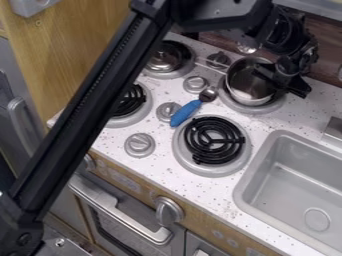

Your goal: Move the silver pot to the top right burner

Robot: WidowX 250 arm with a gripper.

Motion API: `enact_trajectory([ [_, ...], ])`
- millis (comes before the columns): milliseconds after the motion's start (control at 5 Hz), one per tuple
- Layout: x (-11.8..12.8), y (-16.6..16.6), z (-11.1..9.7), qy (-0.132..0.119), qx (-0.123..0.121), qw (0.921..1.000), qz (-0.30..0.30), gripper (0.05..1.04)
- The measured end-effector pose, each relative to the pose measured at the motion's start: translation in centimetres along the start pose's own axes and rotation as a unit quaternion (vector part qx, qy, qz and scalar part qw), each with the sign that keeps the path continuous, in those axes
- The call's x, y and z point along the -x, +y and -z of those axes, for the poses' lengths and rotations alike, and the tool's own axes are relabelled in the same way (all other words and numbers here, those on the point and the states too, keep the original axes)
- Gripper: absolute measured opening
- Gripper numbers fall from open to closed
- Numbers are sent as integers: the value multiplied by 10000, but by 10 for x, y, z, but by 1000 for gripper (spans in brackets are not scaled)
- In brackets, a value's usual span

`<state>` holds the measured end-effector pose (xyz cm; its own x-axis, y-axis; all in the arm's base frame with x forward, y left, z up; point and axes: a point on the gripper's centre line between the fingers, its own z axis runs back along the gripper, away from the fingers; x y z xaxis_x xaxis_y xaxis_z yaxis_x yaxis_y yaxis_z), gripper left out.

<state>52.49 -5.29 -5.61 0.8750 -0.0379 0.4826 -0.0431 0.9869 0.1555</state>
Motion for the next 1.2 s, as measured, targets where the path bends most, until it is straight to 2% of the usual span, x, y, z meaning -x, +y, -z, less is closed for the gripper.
enact_trajectory([
  [200, -6, -1, 1, -80, 51, 10000, 18, 94],
  [400, -6, 1, 3, -77, 113, 9999, -65, 259],
  [600, 4, 3, 9, -55, 40, 10000, -25, 541],
  [800, 12, 0, 4, -148, 19, 9998, 96, 845],
  [1000, 12, 9, -21, -434, -146, 9989, 68, 1003],
  [1200, 24, 6, -61, -546, -89, 9985, 44, 999],
])
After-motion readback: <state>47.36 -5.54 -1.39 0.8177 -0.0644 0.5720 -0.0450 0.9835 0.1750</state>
